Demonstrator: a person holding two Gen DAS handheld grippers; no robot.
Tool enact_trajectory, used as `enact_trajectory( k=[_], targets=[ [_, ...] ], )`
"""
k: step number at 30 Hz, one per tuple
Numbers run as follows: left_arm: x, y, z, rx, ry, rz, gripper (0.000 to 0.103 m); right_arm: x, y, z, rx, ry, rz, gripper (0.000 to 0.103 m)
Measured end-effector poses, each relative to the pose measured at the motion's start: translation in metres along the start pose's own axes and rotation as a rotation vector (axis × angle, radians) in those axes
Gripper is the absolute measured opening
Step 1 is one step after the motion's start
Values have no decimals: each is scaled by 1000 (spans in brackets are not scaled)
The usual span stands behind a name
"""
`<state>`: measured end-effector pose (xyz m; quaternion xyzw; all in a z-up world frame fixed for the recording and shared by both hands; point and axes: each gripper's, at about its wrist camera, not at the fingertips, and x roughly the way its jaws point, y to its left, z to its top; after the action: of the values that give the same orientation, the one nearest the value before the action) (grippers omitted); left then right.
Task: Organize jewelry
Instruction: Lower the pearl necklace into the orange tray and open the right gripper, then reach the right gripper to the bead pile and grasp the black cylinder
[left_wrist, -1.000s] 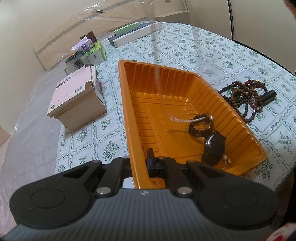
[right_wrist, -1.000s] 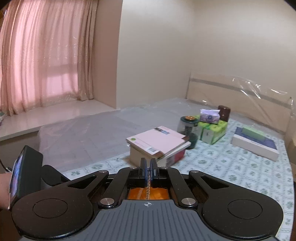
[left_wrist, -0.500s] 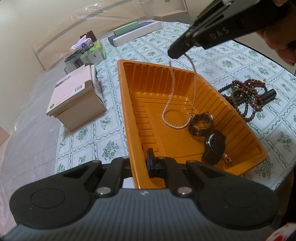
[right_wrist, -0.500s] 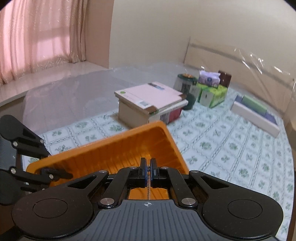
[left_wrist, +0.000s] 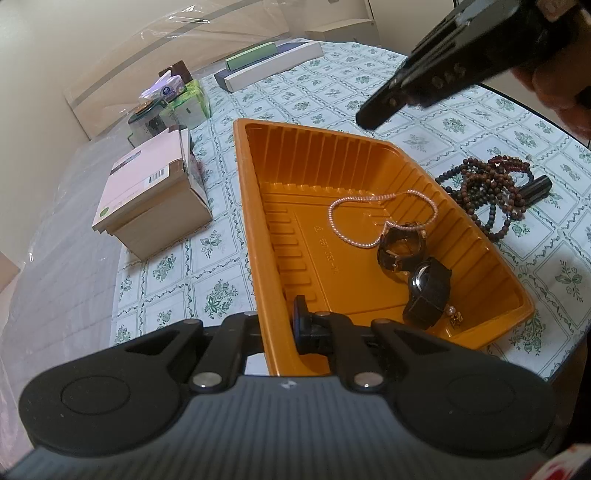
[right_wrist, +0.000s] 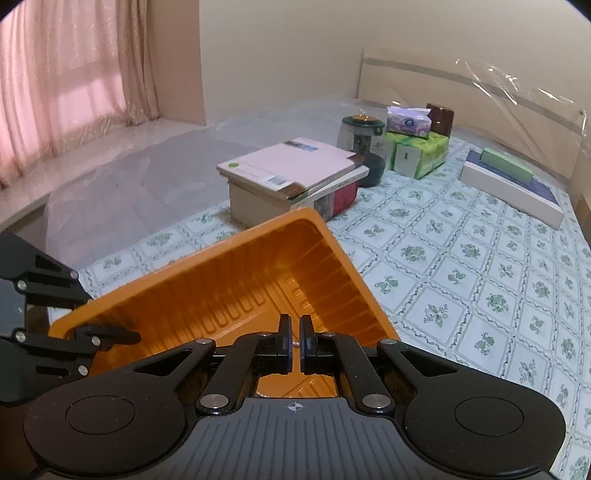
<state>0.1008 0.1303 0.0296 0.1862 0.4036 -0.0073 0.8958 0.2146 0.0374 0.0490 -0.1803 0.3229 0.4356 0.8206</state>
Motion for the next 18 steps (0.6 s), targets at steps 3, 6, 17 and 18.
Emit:
enact_trajectory(
  k=[3,6,17,18],
  targets=[
    [-1,0,1,3,0,2,6,-15,-8,-2,47,-38,-14,3],
    [-1,-1,1,5,-1,4,6,-34,-20,-16,124,-71,-51,3],
    [-2,-1,1,3,0,5,6,-92,-59,-137,336,-45,-293,64],
    [-2,-1,2,3,0,6,6,-97,-62,-150,361,-40,-319,66]
  ],
)
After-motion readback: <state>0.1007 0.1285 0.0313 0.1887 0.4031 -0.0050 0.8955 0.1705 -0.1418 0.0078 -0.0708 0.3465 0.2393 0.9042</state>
